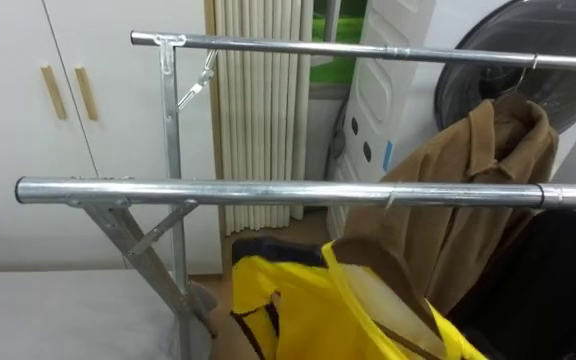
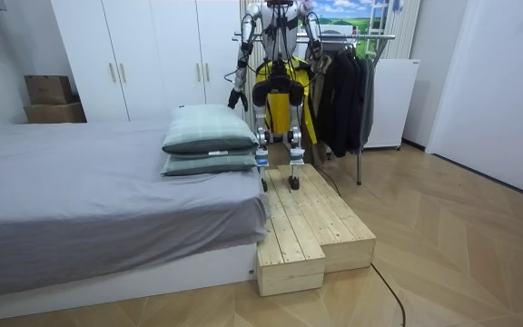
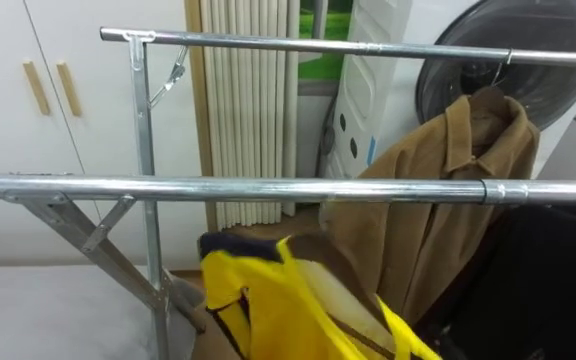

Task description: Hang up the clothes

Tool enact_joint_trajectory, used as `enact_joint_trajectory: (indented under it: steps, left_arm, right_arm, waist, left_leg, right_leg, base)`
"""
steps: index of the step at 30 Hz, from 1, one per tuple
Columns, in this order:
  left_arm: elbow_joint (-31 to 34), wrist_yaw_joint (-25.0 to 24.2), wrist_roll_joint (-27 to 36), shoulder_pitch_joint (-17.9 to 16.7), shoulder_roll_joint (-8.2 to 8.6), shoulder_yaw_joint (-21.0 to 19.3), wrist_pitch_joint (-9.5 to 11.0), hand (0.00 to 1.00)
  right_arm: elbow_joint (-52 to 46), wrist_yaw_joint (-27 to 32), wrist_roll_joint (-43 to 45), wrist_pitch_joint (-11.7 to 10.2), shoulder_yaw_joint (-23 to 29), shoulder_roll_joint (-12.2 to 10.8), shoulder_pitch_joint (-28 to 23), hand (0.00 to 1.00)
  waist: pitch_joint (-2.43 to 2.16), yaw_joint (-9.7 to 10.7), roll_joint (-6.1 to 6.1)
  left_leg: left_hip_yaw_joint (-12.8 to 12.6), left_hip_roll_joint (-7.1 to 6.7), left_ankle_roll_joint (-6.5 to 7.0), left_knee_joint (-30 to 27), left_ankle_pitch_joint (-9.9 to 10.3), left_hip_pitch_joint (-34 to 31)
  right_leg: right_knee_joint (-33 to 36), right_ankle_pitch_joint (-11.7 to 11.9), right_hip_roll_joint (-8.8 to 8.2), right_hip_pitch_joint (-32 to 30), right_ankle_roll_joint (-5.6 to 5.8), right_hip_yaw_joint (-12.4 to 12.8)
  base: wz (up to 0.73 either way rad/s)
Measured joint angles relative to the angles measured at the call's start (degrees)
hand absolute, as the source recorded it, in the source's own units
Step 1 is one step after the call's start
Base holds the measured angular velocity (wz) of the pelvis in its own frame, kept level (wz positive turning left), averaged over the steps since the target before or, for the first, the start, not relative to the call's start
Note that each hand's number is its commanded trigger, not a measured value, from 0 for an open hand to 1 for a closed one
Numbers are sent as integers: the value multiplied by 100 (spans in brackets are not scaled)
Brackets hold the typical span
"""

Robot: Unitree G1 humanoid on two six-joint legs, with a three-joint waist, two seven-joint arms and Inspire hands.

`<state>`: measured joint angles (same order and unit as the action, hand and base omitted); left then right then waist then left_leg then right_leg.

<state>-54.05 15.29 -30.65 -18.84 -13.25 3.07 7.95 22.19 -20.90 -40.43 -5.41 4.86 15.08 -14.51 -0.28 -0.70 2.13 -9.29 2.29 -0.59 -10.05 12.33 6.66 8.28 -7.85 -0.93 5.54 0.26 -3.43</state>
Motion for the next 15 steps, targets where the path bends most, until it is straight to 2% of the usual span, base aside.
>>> enact_joint_trajectory:
  steps: [7, 11, 15]
  left_arm:
    - [-1, -103, 181, 41, 98, -2, -68, 0]
    - [-8, -140, 184, 86, 117, -2, -106, 0]
    - [-108, -149, 185, 153, 129, -2, -130, 0]
  right_arm:
    - [-883, -52, -482, 2, -153, 19, -5, 0]
    - [-1017, -52, -482, 2, -167, 19, 4, 0]
    - [-1148, -28, -486, 5, -259, 19, 13, 0]
  waist:
    - [-6, -28, -102]
    - [-13, -142, -87]
    - [-10, -147, -64]
  left_leg:
    - [-32, 3, -6, 42, 2, -15]
    - [-31, 4, -6, 45, 1, 6]
    - [-56, 4, -8, 49, 3, 7]
  right_leg:
    - [47, -47, 7, -98, -17, 23]
    - [46, -47, 9, -74, -17, 26]
    - [59, -47, 8, -59, -18, 38]
  base:
    - [-3]
    - [0]
    - [-2]
